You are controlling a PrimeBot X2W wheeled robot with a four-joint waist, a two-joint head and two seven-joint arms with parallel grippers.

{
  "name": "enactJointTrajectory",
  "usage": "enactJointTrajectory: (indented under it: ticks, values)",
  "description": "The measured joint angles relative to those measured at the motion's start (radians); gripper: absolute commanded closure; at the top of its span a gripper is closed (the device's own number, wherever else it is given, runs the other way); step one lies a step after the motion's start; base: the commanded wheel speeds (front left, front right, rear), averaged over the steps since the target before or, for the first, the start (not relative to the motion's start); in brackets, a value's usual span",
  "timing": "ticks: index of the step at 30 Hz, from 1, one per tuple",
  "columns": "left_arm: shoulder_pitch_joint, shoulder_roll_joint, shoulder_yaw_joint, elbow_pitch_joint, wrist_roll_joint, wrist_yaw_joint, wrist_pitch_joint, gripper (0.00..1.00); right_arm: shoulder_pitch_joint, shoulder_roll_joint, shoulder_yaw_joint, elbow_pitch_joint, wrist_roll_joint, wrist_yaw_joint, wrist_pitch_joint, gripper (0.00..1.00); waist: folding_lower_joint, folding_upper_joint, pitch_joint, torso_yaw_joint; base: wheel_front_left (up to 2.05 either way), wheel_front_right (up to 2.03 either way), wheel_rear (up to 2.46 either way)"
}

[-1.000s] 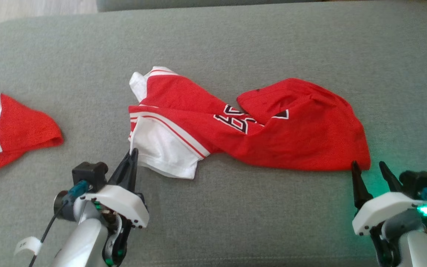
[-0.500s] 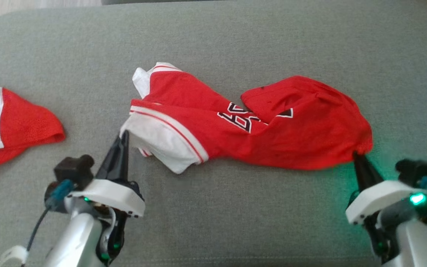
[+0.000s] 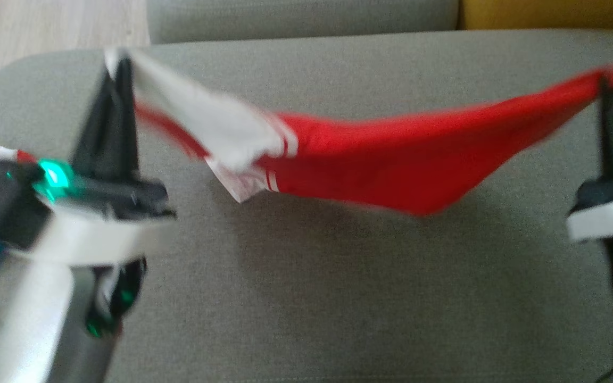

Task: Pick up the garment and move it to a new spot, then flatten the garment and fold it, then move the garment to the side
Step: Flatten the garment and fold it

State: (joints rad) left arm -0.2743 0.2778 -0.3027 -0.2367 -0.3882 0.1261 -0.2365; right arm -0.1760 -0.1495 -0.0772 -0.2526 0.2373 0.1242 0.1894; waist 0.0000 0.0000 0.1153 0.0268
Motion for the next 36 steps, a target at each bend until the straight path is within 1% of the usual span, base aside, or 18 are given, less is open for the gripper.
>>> enactJointTrajectory:
  ticks: [1, 2, 3, 8, 12, 16, 18, 23, 28, 33, 36]
  values:
    - [-0.033, 0.004, 0.003, -0.022, 0.000, 0.000, 0.011, 1.00, -0.023, -0.008, -0.003, -0.031, -0.001, 0.000, 0.005, 1.00, 0.0000, 0.0000, -0.008, 0.001, 0.00, 0.00, 0.00]
    - [-0.108, 0.009, 0.015, -0.059, 0.008, -0.003, 0.037, 1.00, -0.070, -0.021, -0.009, -0.080, -0.001, 0.000, 0.024, 1.00, 0.0000, 0.0000, -0.025, 0.001, 0.00, 0.00, 0.00]
    - [-0.145, 0.011, 0.020, -0.072, 0.009, -0.003, 0.052, 1.00, -0.091, -0.025, -0.013, -0.098, -0.001, 0.000, 0.030, 1.00, 0.0000, 0.0000, -0.033, 0.000, 0.00, 0.00, 0.00]
    - [-0.276, 0.012, 0.023, -0.091, 0.008, -0.008, 0.097, 1.00, -0.156, -0.034, -0.028, -0.142, 0.000, 0.000, 0.050, 1.00, 0.0000, 0.0000, -0.066, -0.001, 0.00, 0.00, 0.00]
    - [-0.358, 0.005, 0.019, -0.076, 0.008, -0.013, 0.130, 1.00, -0.196, -0.034, -0.053, -0.150, 0.001, 0.000, 0.065, 1.00, 0.0000, 0.0000, -0.096, -0.001, 0.00, 0.00, 0.00]
    - [-0.406, -0.004, 0.005, -0.024, -0.003, -0.023, 0.148, 1.00, -0.209, -0.026, -0.061, -0.147, 0.010, 0.000, 0.073, 1.00, 0.0000, 0.0000, -0.116, -0.001, 0.00, 0.00, 0.00]
    - [-0.426, -0.008, -0.009, 0.017, -0.007, -0.036, 0.156, 1.00, -0.211, -0.018, -0.062, -0.133, 0.015, 0.000, 0.076, 1.00, 0.0000, 0.0000, -0.117, -0.001, 0.00, 0.00, 0.00]
    - [-0.493, -0.030, -0.020, 0.158, -0.020, -0.066, 0.151, 1.00, -0.256, -0.014, -0.062, -0.066, 0.036, 0.000, 0.076, 1.00, 0.0000, 0.0000, -0.102, -0.004, 0.00, 0.00, 0.00]
    - [-0.598, -0.048, -0.035, 0.331, -0.020, -0.100, 0.111, 1.00, -0.348, 0.003, -0.050, 0.035, 0.064, 0.000, 0.070, 1.00, 0.0000, 0.0000, -0.061, -0.009, 0.00, 0.00, 0.00]
    - [-0.741, -0.096, -0.024, 0.560, -0.020, -0.105, 0.046, 1.00, -0.511, 0.005, -0.009, 0.211, 0.091, 0.000, 0.035, 1.00, 0.0001, 0.0000, -0.006, -0.012, 0.00, 0.00, 0.00]
    - [-0.841, -0.116, -0.007, 0.703, -0.018, -0.110, 0.007, 1.00, -0.648, 0.010, 0.033, 0.348, 0.108, 0.000, -0.022, 1.00, 0.0002, 0.0000, 0.025, -0.017, 0.00, 0.00, 0.00]
